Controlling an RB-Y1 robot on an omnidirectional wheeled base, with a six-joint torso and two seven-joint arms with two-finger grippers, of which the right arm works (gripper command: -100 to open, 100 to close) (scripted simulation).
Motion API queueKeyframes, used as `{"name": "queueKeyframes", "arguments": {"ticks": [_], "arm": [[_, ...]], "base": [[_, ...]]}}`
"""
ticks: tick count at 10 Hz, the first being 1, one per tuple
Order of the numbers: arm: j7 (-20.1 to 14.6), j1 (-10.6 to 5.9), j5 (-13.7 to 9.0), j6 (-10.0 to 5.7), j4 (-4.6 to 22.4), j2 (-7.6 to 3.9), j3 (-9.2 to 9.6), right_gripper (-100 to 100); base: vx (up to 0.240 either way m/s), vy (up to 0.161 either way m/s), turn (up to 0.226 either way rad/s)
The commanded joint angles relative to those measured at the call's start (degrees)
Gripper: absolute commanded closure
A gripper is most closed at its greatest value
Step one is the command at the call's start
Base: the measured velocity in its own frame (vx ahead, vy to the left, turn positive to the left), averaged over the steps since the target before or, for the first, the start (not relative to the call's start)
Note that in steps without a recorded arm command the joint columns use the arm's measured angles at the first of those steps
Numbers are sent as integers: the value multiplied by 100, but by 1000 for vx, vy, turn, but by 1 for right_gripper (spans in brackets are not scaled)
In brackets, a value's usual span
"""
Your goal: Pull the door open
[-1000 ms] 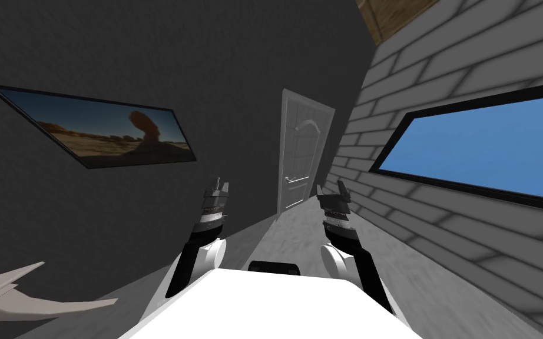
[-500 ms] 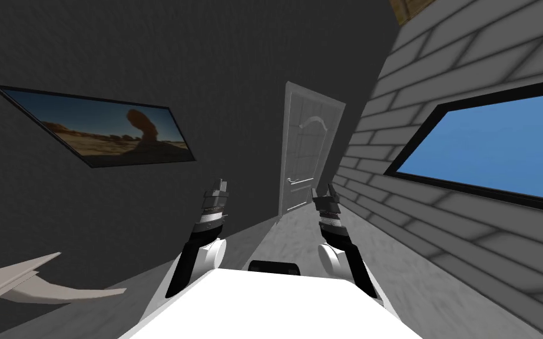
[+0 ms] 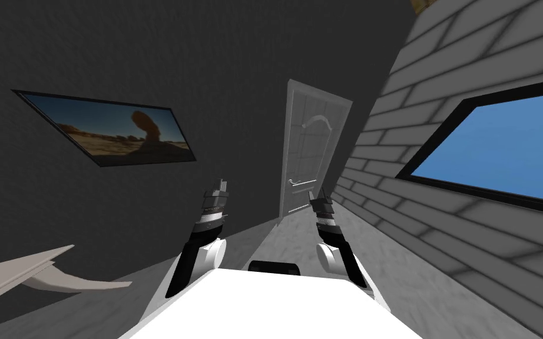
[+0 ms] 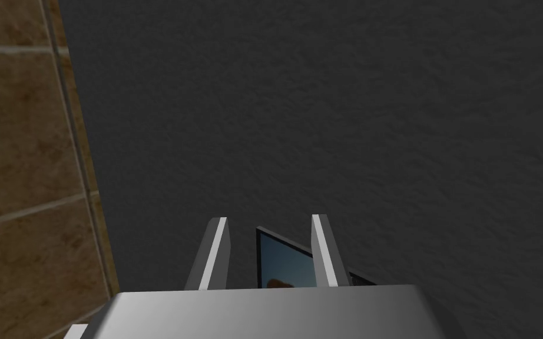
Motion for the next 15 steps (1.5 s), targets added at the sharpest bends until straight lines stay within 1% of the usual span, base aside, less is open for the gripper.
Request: {"name": "queueKeyframes", "arguments": {"ticks": [1, 2, 3, 4, 5, 6, 7, 8, 9, 10, 11, 12, 13, 14, 15], "arm": [[4, -79, 18, -69, 286, -93, 10, -100], [1, -153, 26, -118, 515, -166, 6, -100], [1, -153, 26, -118, 627, -166, 6, -100], [-1, -228, 35, -166, 822, -239, 2, -100], [-1, -228, 35, -166, 888, -239, 2, -100], [-4, -307, 43, -218, 1101, -315, -3, -100], [-4, -307, 43, -218, 1165, -315, -3, -100], [-6, -386, 52, -269, 1378, -392, -7, -100], [-6, -386, 52, -269, 1441, -392, -7, -100], [-9, -467, 61, -322, 1632, -469, -12, -100], [-9, -467, 61, -322, 1722, -469, -12, -100], [-11, -548, 69, -375, 1904, -547, -17, -100], [-11, -548, 69, -375, 2007, -547, -17, -100], [-14, -629, 78, -428, 2210, -625, -21, -100], [-14, -629, 78, -428, 2292, -625, -21, -100]], "base": [[76, -54, 167], [81, -75, 163], [58, -64, 50], [52, -47, 109], [38, -38, 52], [34, -49, 102], [35, -41, 62], [55, -39, 99], [45, -44, 60], [53, -57, 110], [40, -48, 64], [41, -53, 122], [40, -46, 62], [37, -52, 102], [26, -52, 68]]}}
